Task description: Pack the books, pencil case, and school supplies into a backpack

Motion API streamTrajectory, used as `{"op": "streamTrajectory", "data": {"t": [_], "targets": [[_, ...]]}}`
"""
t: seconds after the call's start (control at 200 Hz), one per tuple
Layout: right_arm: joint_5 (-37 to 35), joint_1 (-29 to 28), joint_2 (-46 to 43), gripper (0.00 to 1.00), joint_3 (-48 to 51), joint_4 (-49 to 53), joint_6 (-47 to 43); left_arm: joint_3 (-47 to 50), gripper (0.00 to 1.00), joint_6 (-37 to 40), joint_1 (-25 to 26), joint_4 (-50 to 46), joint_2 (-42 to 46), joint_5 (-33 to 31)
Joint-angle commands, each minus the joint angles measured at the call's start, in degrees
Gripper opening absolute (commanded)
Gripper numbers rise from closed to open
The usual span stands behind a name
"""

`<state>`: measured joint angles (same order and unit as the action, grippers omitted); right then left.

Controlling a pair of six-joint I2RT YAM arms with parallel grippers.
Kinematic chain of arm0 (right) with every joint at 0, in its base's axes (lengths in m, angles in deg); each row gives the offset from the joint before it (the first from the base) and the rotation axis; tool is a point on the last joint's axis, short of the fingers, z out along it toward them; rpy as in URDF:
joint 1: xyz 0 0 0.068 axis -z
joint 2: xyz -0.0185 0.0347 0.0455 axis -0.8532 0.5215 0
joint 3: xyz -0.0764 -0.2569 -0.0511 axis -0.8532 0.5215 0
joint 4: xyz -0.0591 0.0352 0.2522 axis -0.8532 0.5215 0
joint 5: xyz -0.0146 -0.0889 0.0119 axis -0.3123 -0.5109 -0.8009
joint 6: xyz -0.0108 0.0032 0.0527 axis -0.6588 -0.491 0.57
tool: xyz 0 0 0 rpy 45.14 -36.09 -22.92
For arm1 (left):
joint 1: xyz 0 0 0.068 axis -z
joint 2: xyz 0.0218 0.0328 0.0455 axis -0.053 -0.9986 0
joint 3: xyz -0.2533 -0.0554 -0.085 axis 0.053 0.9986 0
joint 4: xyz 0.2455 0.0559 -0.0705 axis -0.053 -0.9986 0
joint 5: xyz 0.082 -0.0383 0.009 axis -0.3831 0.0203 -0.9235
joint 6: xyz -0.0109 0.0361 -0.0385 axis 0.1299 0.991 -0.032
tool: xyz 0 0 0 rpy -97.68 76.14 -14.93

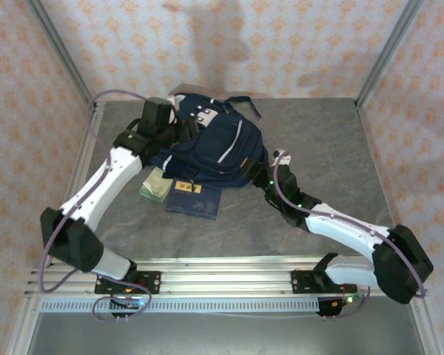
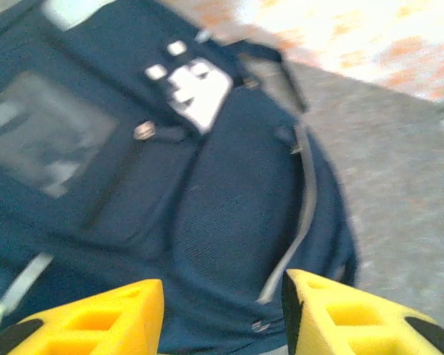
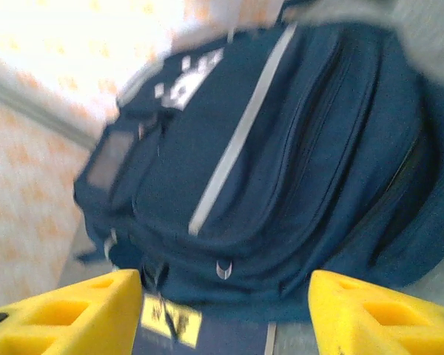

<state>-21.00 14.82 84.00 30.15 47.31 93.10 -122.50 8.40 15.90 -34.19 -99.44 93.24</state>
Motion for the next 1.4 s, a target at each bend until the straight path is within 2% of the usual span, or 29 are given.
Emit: {"op": "streamTrajectory", "data": {"t": [0.0, 0.09, 0.195, 0.28, 0.375, 0.58, 0.776, 1.071, 1.396], "targets": [[0.1, -7.0, 7.5, 0.58, -0.5, -2.6, -3.9, 8.8, 0.46, -5.5, -1.0, -1.2, 1.4, -11.9], [1.9, -10.2, 14.9, 0.56, 1.3, -12.9, -4.5, 14.3, 0.46, -10.3, -1.8, -0.5, 1.9, -16.4], [7.2, -11.6, 22.7, 0.54, 3.3, -25.6, -5.0, 17.0, 0.46, -12.9, -3.0, 0.3, 0.1, -18.1], [9.6, -11.8, 21.8, 0.54, 1.9, -23.1, -8.0, 16.9, 0.43, -13.1, -4.2, -0.1, -2.5, -19.7], [7.8, -11.8, 23.0, 0.54, 2.1, -23.1, -9.2, 18.3, 0.35, -13.7, -6.0, 2.0, -4.8, -19.4], [11.2, -11.8, 25.0, 0.53, 1.5, -24.9, -9.3, 22.5, 0.21, -18.3, -9.0, 8.1, -11.2, -14.6], [10.8, -11.7, 24.7, 0.52, 2.2, -26.0, -9.2, 31.0, 0.12, -23.6, -9.2, 14.6, -10.5, -13.3], [10.6, -11.7, 25.0, 0.52, 2.1, -25.9, -8.6, 42.6, 0.06, -32.1, -9.1, 23.7, -7.4, -6.6], [10.1, -11.8, 25.6, 0.52, 1.4, -25.1, -8.4, 50.0, 0.07, -33.0, -6.1, 24.4, 1.8, -1.8]]}}
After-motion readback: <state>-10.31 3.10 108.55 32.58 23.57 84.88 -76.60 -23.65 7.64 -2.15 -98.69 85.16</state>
